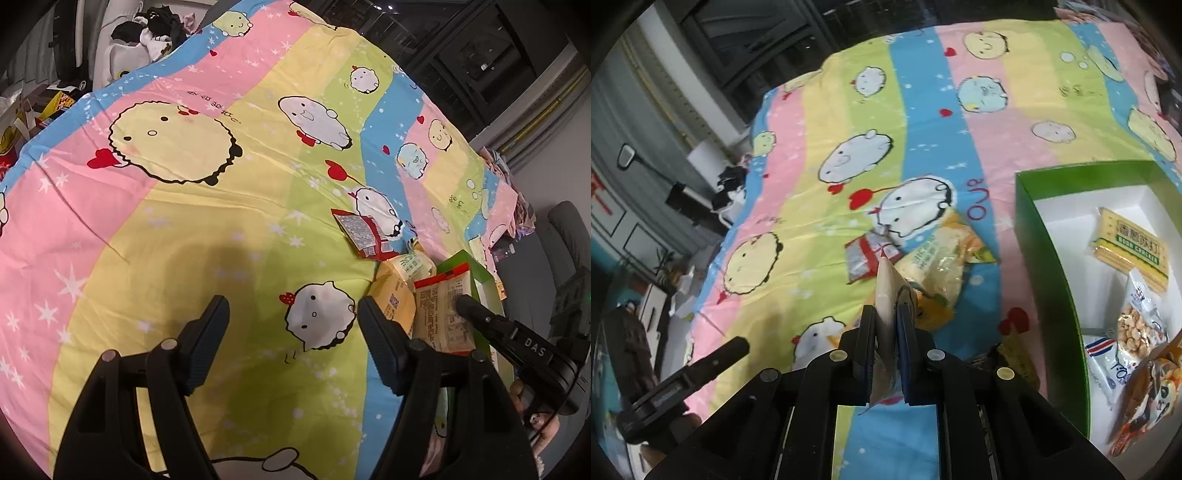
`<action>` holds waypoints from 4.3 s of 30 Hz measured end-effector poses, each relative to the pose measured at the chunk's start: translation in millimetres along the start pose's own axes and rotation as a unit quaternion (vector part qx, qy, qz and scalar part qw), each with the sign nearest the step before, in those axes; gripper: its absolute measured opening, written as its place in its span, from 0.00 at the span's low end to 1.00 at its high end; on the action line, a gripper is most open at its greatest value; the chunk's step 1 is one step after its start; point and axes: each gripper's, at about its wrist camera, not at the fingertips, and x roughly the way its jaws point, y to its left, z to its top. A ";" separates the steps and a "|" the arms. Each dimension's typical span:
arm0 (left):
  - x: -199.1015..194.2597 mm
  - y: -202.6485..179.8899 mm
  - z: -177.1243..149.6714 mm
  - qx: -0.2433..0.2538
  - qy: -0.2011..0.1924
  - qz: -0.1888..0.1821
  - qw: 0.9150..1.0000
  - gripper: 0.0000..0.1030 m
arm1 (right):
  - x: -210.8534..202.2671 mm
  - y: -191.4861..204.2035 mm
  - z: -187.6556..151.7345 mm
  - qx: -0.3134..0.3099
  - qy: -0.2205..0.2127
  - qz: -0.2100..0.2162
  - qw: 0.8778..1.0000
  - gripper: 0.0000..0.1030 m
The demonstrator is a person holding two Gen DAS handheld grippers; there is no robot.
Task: Organize snacks
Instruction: 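Grasp the red-edged white biscuit pack with the right gripper, then lift the biscuit pack and carry it over the green box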
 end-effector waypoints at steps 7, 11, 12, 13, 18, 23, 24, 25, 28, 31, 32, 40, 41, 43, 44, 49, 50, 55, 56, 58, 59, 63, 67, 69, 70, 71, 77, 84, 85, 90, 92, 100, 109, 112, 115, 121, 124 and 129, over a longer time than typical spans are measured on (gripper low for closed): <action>-1.4 -1.4 -0.6 0.005 0.000 -0.004 1.000 0.70 | -3.7 10.4 -4.0 -0.005 0.004 0.019 1.000 0.12; -1.7 -0.9 -1.1 0.002 -0.001 0.002 1.000 0.70 | -13.9 24.9 -8.3 -0.018 0.001 0.056 0.998 0.12; -2.1 -0.4 -1.0 0.001 -0.003 0.005 1.000 0.70 | -16.4 27.9 -9.8 -0.021 0.000 0.060 0.998 0.12; -2.6 0.4 -0.9 -0.001 -0.005 0.009 1.000 0.70 | -18.8 30.2 -11.2 -0.023 0.001 0.066 0.998 0.12; -1.0 2.8 -0.4 -0.006 -0.006 0.017 1.000 0.70 | -26.9 33.9 -16.3 -0.023 0.011 0.092 0.995 0.12; 2.1 2.2 -2.5 -0.007 -0.001 0.019 1.000 0.70 | -26.2 40.7 -21.0 -0.027 0.031 0.121 0.992 0.12; 3.7 1.7 -3.0 -0.006 0.003 0.015 1.000 0.70 | -21.7 42.8 -22.6 -0.032 0.039 0.126 0.991 0.12; 5.1 1.5 -3.2 -0.004 0.006 0.015 1.000 0.70 | -14.7 43.3 -24.1 -0.030 0.051 0.127 0.990 0.12; 11.1 1.0 -5.2 -0.002 0.013 0.027 1.000 0.70 | 13.2 38.9 -29.3 -0.020 0.103 0.103 0.989 0.12; 16.2 -3.5 -9.3 0.007 0.026 0.029 0.999 0.70 | 28.4 28.1 -32.2 -0.015 0.132 0.057 0.989 0.13; 18.0 -7.1 -11.3 0.014 0.032 0.025 0.999 0.70 | 29.7 22.6 -32.0 -0.011 0.136 0.033 0.990 0.15; 30.2 -37.5 -32.0 0.050 0.077 -0.019 0.996 0.69 | 14.2 -7.0 -23.9 0.028 0.109 0.011 0.994 0.60; 32.6 -42.8 -37.1 0.055 0.089 -0.032 0.994 0.69 | 14.7 -5.6 -24.5 0.024 0.110 0.015 0.993 0.60; 35.3 -51.7 -44.8 0.065 0.100 -0.038 0.992 0.69 | 16.7 -1.6 -26.4 0.013 0.113 0.018 0.993 0.60; 37.2 -56.9 -49.7 0.073 0.105 -0.036 0.991 0.69 | 19.2 2.6 -27.8 0.007 0.117 0.019 0.993 0.60; 45.4 -68.7 -64.0 0.085 0.123 -0.035 0.988 0.68 | 31.9 14.8 -35.3 -0.015 0.131 0.015 0.991 0.60; 45.7 -69.9 -65.1 0.088 0.118 -0.030 0.989 0.68 | 35.0 16.4 -37.1 -0.018 0.135 0.014 0.991 0.60; 46.2 -72.0 -68.8 0.093 0.107 -0.018 0.990 0.60 | 53.1 23.7 -46.5 -0.036 0.159 0.020 0.986 0.60; 46.5 -72.2 -69.5 0.096 0.106 -0.016 0.990 0.58 | 55.1 24.4 -47.4 -0.037 0.160 0.019 0.986 0.60; 46.1 -73.6 -71.1 0.103 0.101 -0.012 0.989 0.55 | 60.8 24.7 -49.9 -0.040 0.166 0.012 0.985 0.60; 46.1 -75.1 -72.4 0.105 0.099 -0.011 0.990 0.54 | 61.1 24.5 -50.8 -0.040 0.167 0.013 0.985 0.60; 47.4 -76.7 -73.0 0.109 0.095 -0.015 0.989 0.50 | 62.1 21.7 -52.8 -0.041 0.164 0.022 0.985 0.60; 41.7 -81.5 -72.8 0.122 0.078 -0.016 0.989 0.47 | 59.3 22.4 -52.5 -0.036 0.161 0.029 0.986 0.59; 36.3 -84.5 -71.9 0.135 0.062 -0.011 0.989 0.47 | 56.7 23.0 -51.3 -0.030 0.159 0.038 0.986 0.59; 34.7 -85.2 -71.5 0.138 0.057 -0.010 0.989 0.47 | 54.8 24.0 -50.7 -0.030 0.156 0.042 0.986 0.58; 31.5 -86.7 -70.9 0.142 0.051 -0.012 0.989 0.47 | 51.7 25.3 -49.9 -0.032 0.153 0.044 0.987 0.58; 12.6 -99.9 -66.5 0.166 0.005 -0.007 0.986 0.47 | 28.2 36.2 -43.3 -0.047 0.119 0.045 0.991 0.58; -4.9 -114.4 -58.0 0.172 -0.034 -0.012 0.984 0.47 | 4.8 44.8 -29.8 -0.064 0.078 0.041 0.994 0.58; -7.4 -116.3 -58.0 0.174 -0.038 -0.009 0.984 0.47 | 3.4 45.2 -28.3 -0.064 0.077 0.043 0.994 0.58; -21.8 -131.7 -60.9 0.181 -0.057 0.013 0.982 0.44 | -11.3 41.9 -25.2 -0.053 0.061 0.060 0.995 0.58; -31.1 -138.6 -66.1 0.183 -0.069 0.022 0.980 0.44 | -21.7 40.8 -24.8 -0.055 0.052 0.072 0.995 0.58; -48.9 -154.3 -69.5 0.199 -0.081 0.022 0.976 0.43 | -51.9 43.9 -24.0 -0.063 0.001 0.065 0.996 0.58; -52.4 -165.1 -77.4 0.199 -0.082 0.029 0.976 0.42 | -61.4 35.6 -26.0 -0.063 -0.006 0.070 0.996 0.58; -54.4 -171.6 -78.0 0.205 -0.087 0.028 0.974 0.42 | -68.2 32.3 -25.5 -0.064 -0.013 0.071 0.995 0.58; -52.9 -177.8 -78.9 0.212 -0.089 0.028 0.973 0.42 | -72.8 27.3 -23.8 -0.060 -0.020 0.072 0.995 0.58; -46.9 -187.3 -79.0 0.228 -0.094 0.021 0.969 0.42 | -76.1 17.8 -21.7 -0.057 -0.025 0.067 0.996 0.58; -41.9 -192.6 -78.3 0.235 -0.095 0.014 0.967 0.42 | -76.4 11.0 -18.9 -0.052 -0.027 0.064 0.996 0.58; -34.4 -200.6 -76.1 0.251 -0.091 -0.002 0.964 0.42 | -79.3 2.6 -17.5 -0.048 -0.036 0.044 0.997 0.59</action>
